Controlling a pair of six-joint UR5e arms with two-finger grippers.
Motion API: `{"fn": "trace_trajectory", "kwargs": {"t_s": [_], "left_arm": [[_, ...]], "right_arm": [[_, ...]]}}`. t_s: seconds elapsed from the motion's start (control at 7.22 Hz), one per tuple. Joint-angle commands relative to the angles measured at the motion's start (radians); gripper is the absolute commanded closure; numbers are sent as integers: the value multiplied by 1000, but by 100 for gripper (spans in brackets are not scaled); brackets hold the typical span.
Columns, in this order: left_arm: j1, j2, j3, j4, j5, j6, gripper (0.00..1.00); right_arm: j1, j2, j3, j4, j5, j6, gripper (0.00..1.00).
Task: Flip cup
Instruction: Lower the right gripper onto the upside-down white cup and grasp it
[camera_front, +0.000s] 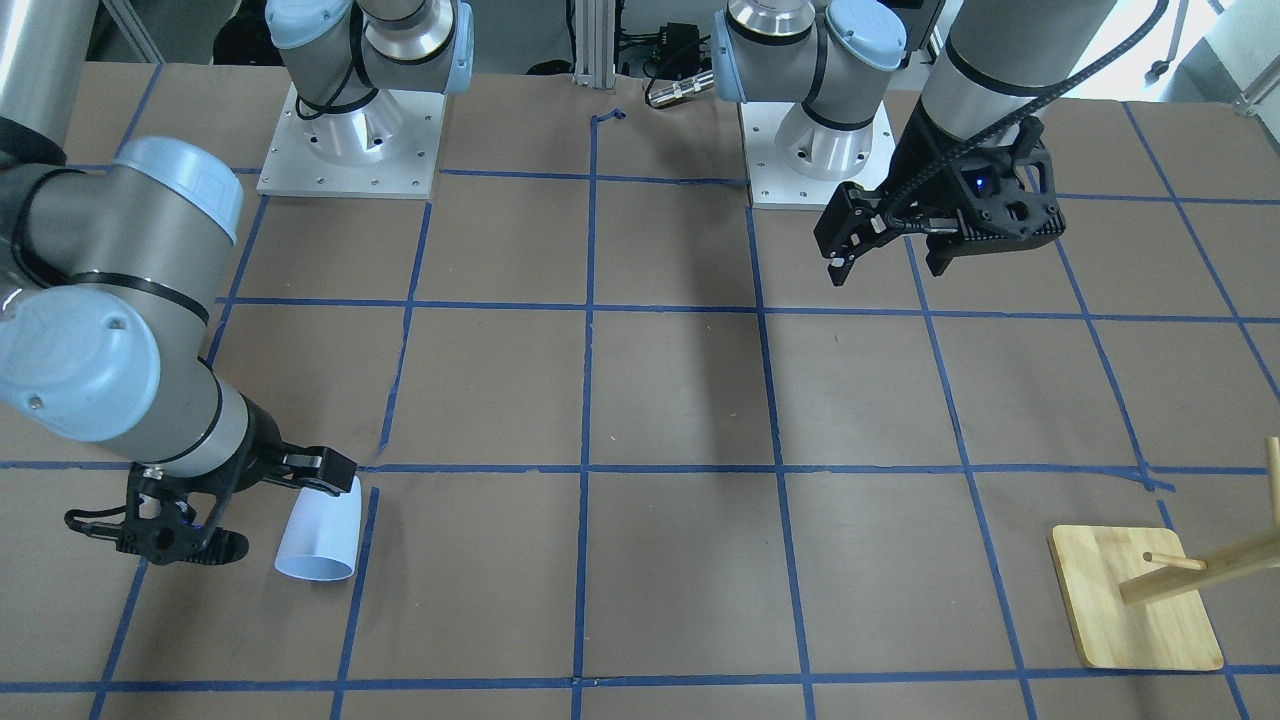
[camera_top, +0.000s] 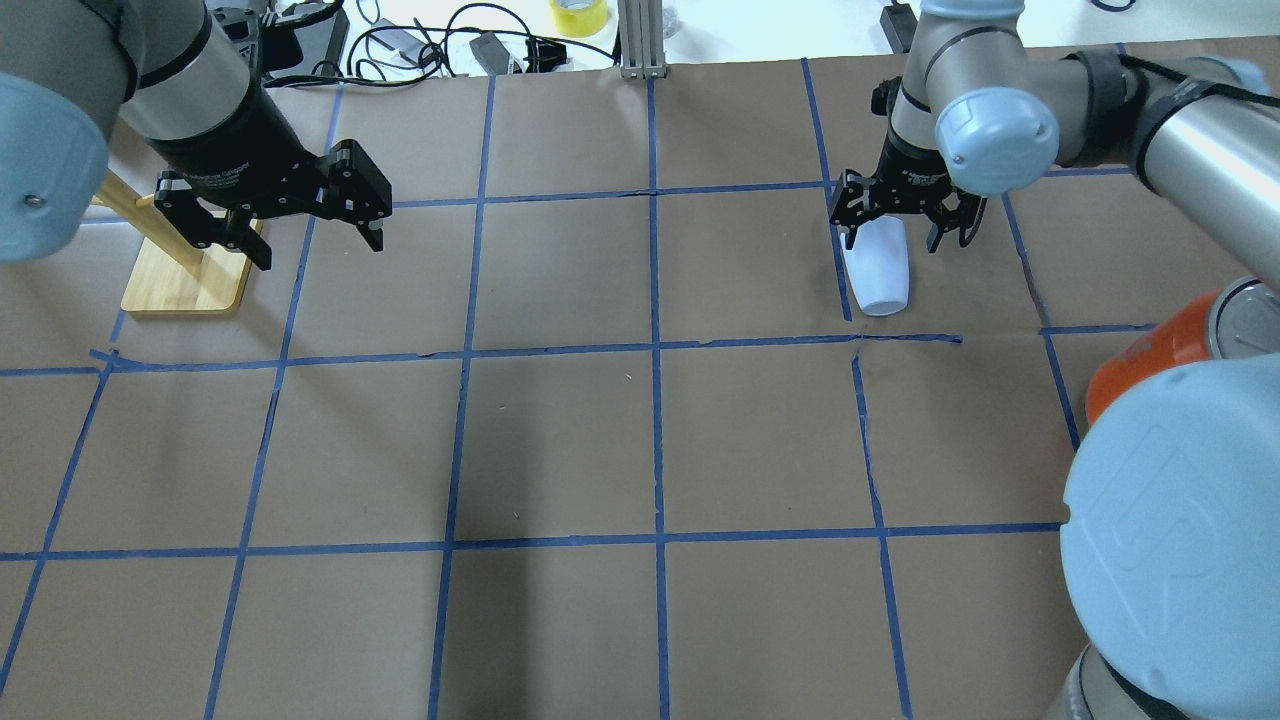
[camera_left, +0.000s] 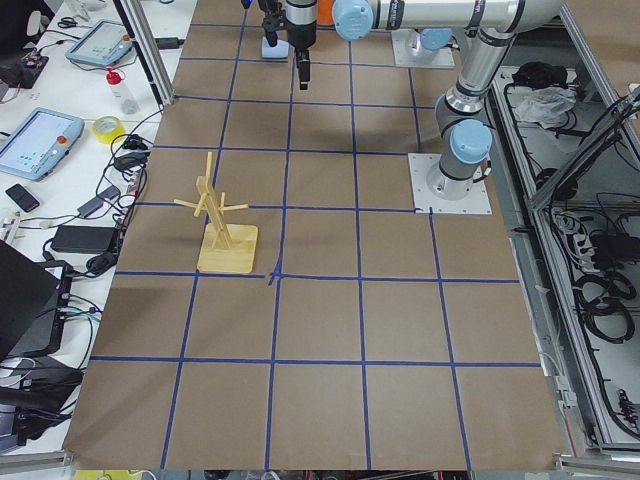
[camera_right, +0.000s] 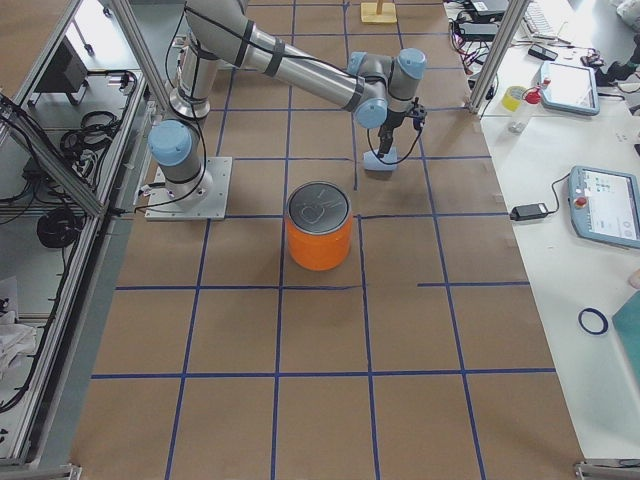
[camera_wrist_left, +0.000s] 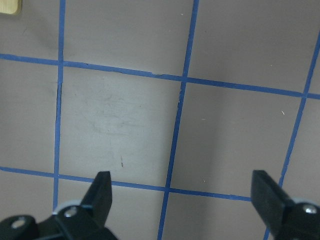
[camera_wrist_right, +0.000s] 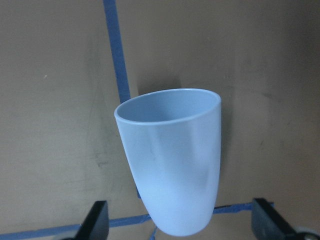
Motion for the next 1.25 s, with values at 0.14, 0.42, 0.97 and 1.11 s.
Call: {"fn": "trace_trajectory", "kwargs": {"t_s": [0.14, 0.42, 0.97, 1.11], "left_arm": [[0, -2, 0, 0, 0, 0, 0], [0, -2, 0, 0, 0, 0, 0], [0, -2, 0, 2, 0, 0, 0], [0, -2, 0, 2, -1, 0, 0]], "right_arm": [[1, 47, 22, -91, -10, -1, 0], [1, 55, 27, -108, -12, -1, 0], [4, 75, 31, -166, -10, -42, 0], [5, 75, 31, -171, -10, -42, 0]]}}
